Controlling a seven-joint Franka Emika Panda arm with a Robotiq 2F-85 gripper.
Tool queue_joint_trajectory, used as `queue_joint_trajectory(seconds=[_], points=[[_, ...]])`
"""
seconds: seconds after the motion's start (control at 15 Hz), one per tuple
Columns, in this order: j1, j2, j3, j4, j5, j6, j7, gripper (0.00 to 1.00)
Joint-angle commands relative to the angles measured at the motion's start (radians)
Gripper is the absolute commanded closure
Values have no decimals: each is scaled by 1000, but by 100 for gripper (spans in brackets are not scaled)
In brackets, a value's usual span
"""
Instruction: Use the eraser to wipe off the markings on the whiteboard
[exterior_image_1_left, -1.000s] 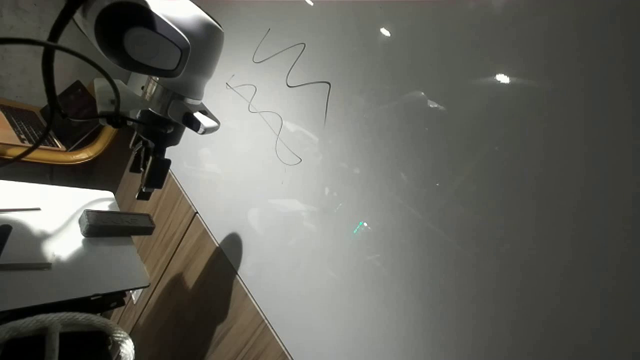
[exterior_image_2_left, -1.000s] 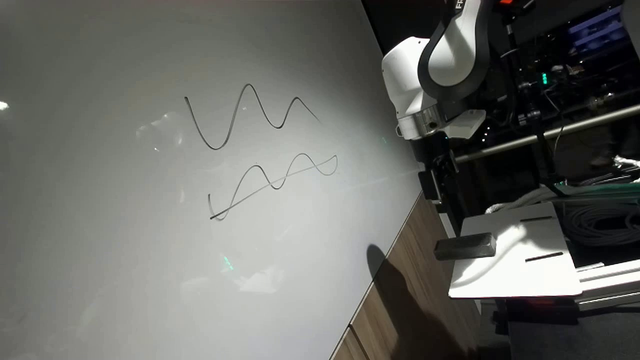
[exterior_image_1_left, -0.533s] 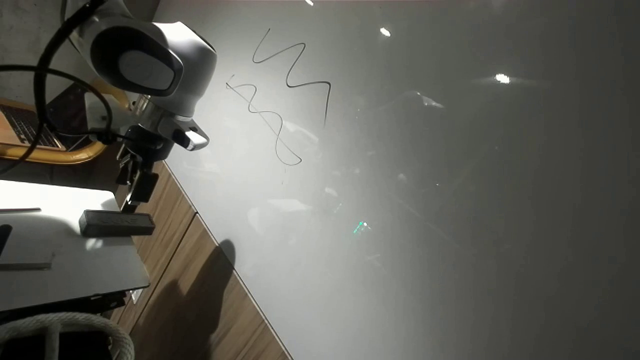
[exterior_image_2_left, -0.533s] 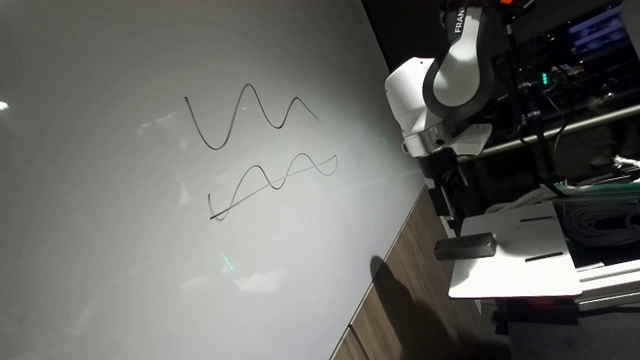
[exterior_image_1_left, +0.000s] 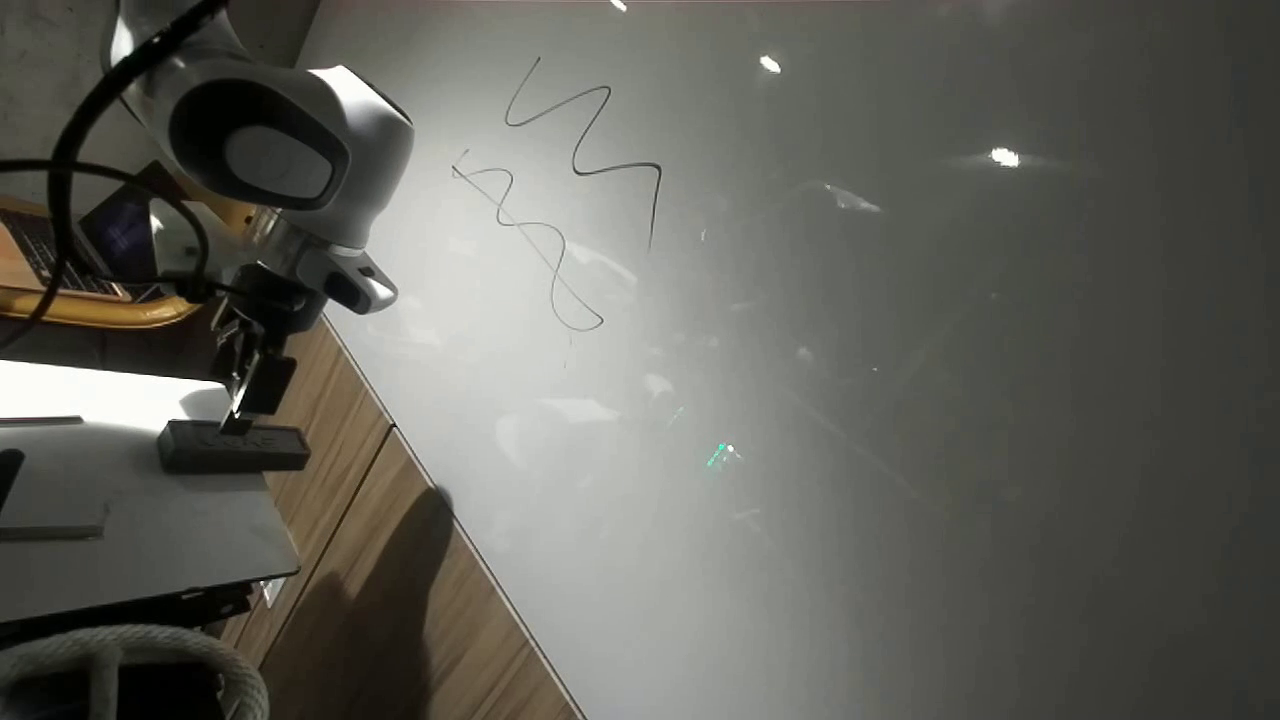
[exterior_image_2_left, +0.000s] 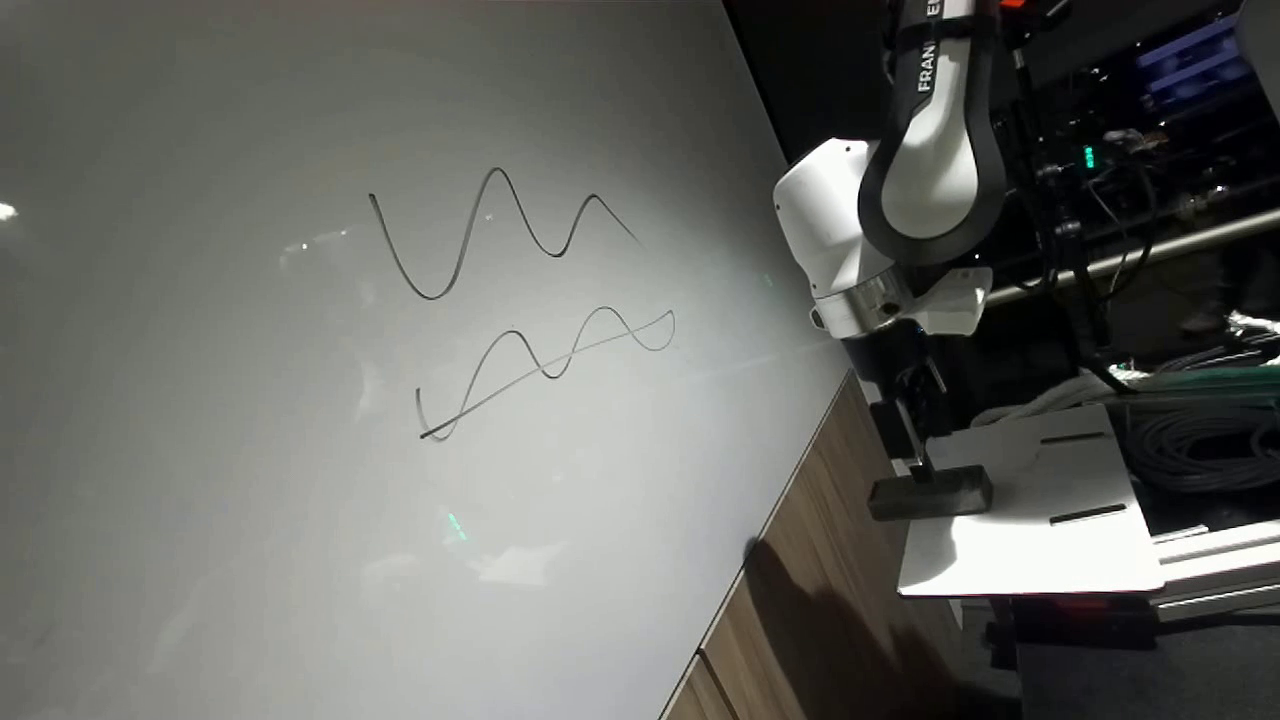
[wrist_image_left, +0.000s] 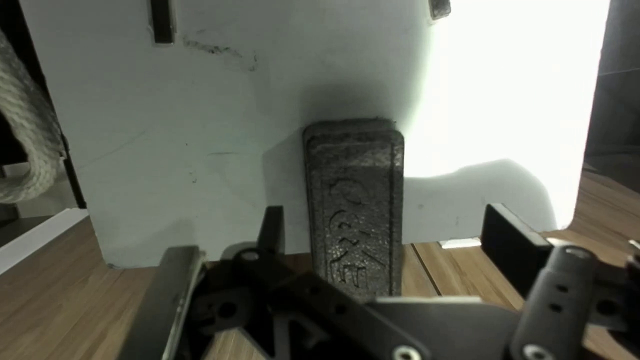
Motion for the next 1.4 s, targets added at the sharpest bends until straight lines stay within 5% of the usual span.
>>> queue_joint_trajectory(seconds=[0.0, 1.33], points=[[-3, 61, -11, 0, -51, 65, 41, 0], [13, 117, -54, 3, -184, 85, 164, 0]])
